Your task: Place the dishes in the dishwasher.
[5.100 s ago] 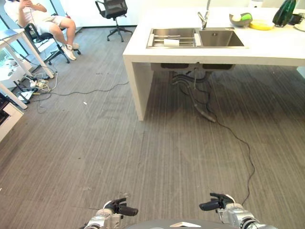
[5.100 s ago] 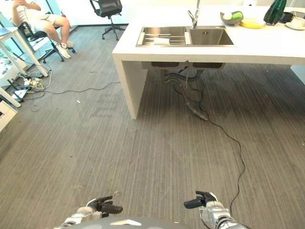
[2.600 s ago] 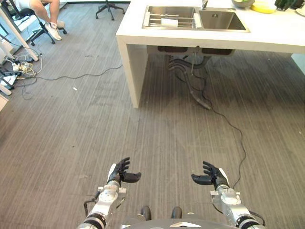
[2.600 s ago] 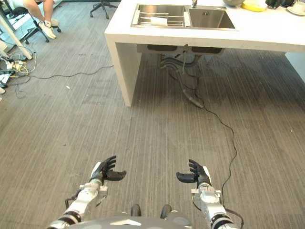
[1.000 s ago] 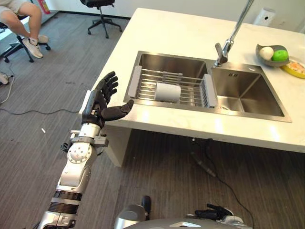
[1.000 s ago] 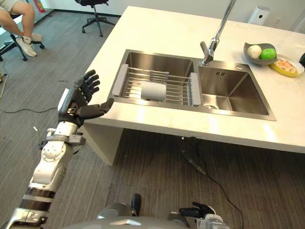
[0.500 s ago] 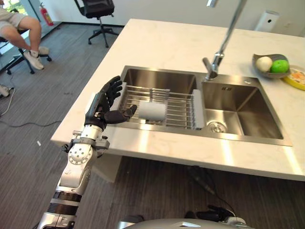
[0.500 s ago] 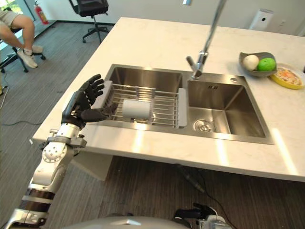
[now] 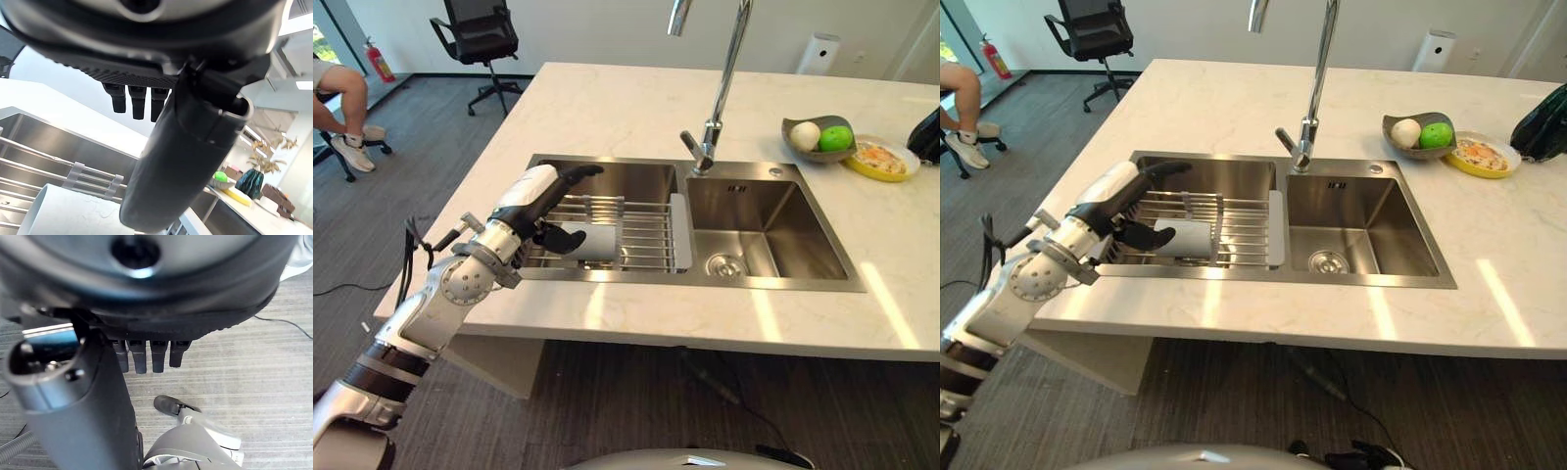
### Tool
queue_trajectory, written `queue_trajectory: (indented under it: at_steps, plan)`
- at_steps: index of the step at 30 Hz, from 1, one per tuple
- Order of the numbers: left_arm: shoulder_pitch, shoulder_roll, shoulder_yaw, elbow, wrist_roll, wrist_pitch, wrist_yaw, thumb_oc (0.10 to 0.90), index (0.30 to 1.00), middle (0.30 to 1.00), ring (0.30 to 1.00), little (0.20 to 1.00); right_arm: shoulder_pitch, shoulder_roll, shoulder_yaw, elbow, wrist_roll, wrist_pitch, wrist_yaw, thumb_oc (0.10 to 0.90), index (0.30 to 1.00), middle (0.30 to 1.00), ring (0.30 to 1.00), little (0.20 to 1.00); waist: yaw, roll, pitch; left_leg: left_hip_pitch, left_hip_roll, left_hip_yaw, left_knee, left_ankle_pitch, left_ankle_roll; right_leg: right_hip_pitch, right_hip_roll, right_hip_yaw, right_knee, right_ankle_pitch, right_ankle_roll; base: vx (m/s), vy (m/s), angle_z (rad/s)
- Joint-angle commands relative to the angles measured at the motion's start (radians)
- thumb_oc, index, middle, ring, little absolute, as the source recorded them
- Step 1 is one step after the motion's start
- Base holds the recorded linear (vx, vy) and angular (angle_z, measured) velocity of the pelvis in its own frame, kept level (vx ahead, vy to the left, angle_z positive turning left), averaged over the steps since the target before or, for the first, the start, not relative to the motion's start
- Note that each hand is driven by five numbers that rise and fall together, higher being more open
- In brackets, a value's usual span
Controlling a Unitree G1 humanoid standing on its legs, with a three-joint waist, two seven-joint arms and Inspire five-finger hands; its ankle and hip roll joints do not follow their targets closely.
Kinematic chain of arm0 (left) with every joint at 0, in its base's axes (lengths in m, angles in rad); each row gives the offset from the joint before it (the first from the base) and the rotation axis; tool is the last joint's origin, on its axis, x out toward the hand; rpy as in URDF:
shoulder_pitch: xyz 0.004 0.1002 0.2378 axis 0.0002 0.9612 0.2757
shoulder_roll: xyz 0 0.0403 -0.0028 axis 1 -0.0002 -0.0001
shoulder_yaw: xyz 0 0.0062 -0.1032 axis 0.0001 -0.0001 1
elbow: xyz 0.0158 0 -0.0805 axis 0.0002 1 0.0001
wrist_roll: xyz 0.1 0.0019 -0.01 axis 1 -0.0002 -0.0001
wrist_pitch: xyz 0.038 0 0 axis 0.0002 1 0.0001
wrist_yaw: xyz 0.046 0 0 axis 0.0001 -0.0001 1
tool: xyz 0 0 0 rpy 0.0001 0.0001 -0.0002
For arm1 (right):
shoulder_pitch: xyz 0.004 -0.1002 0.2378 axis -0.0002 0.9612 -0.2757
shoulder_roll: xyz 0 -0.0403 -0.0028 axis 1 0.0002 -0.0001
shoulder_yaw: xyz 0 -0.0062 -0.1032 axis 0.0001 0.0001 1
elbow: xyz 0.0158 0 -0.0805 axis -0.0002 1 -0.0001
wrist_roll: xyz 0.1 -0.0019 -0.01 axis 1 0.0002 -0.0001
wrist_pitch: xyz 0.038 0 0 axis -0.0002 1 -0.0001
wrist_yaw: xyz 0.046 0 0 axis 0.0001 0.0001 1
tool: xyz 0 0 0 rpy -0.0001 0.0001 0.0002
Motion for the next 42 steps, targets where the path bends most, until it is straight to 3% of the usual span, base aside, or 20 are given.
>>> queue_trajectory:
  at_steps: [1, 15, 27, 42]
  plan:
    - [-0.186, 0.033, 0.014, -0.002, -0.012, -0.063, 0.0, 0.8, 0.9, 0.9, 0.9, 0.9, 0.009, 0.009, 0.041, 0.018, 0.033, 0.0, 0.022, 0.8, 0.9, 0.9, 0.9, 0.9, 0.003, -0.04, -0.002, -0.057, -0.019, 0.012, 0.002, 0.018, 0.012, 0.061, -0.06, -0.021, 0.017, -0.072, 0.083, 0.0, 0.0, 0.0]
    - [-0.277, 0.048, -0.07, 0.12, 0.048, -0.048, 0.014, 0.8, 0.9, 0.9, 0.9, 0.9, 0.031, -0.006, 0.041, 0.018, 0.048, -0.006, 0.027, 0.8, 0.9, 0.9, 0.9, 0.9, -0.024, -0.02, 0.0, -0.051, -0.023, 0.02, 0.002, 0.009, 0.015, 0.057, -0.058, -0.003, 0.017, -0.074, 0.082, 0.0, 0.001, -0.02]
    - [-0.334, 0.047, -0.106, 0.283, 0.173, -0.007, 0.062, 0.8, 0.9, 0.9, 0.9, 0.9, 0.066, -0.022, 0.021, 0.023, 0.05, -0.002, 0.027, 0.8, 0.9, 0.9, 0.9, 0.9, -0.05, -0.022, 0.009, -0.038, -0.021, 0.047, 0.002, 0.001, 0.016, 0.051, -0.054, 0.02, 0.017, -0.073, 0.083, 0.0, 0.004, -0.05]
    - [-0.437, 0.069, -0.203, 0.461, 0.185, 0.02, 0.048, 0.8, 0.9, 0.9, 0.9, 0.9, 0.087, -0.052, 0.015, 0.003, 0.051, 0.002, 0.04, 0.8, 0.9, 0.9, 0.9, 0.9, -0.075, -0.021, 0.026, -0.037, -0.024, 0.084, 0.002, -0.002, 0.018, 0.027, -0.059, 0.047, 0.017, -0.058, 0.092, -0.01, 0.004, -0.08]
